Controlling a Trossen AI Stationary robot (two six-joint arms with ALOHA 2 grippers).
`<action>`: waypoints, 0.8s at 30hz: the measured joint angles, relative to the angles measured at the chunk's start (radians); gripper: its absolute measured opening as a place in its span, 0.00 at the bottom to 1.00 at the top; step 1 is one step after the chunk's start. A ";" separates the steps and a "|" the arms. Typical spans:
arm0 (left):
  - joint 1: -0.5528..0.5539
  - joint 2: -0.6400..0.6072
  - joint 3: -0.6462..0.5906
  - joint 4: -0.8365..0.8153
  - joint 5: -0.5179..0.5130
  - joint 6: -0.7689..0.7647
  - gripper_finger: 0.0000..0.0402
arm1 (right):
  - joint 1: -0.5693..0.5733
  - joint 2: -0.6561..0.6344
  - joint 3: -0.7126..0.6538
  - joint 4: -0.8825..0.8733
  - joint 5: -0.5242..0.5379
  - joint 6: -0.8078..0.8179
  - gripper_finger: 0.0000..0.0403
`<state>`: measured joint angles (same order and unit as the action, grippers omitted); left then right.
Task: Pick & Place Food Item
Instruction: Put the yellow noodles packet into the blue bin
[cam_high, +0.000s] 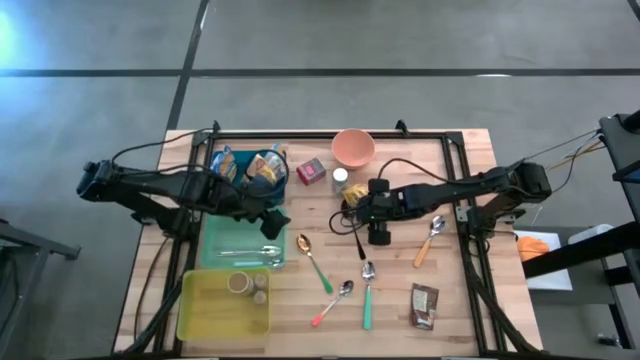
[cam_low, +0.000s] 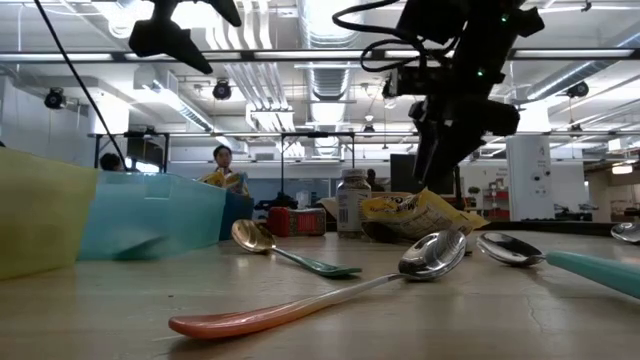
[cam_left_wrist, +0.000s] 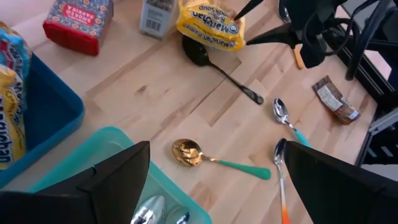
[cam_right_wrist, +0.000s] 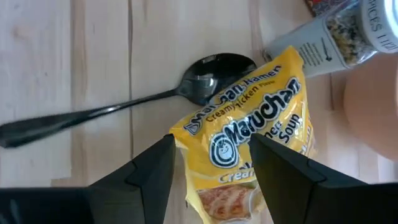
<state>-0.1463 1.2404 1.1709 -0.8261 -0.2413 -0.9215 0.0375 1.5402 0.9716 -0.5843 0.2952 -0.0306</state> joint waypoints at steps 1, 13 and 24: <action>0.004 0.000 0.000 0.000 0.003 0.007 0.94 | 0.000 0.000 -0.007 0.002 0.001 -0.009 0.50; 0.025 0.000 0.000 0.000 0.007 0.053 0.94 | 0.043 0.000 -0.059 0.047 0.076 -0.187 0.50; 0.038 0.000 0.000 -0.005 0.008 0.062 0.94 | 0.044 0.101 -0.056 0.101 0.083 -0.265 0.50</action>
<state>-0.1085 1.2404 1.1706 -0.8308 -0.2337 -0.8597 0.0811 1.6408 0.9151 -0.4831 0.3785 -0.2958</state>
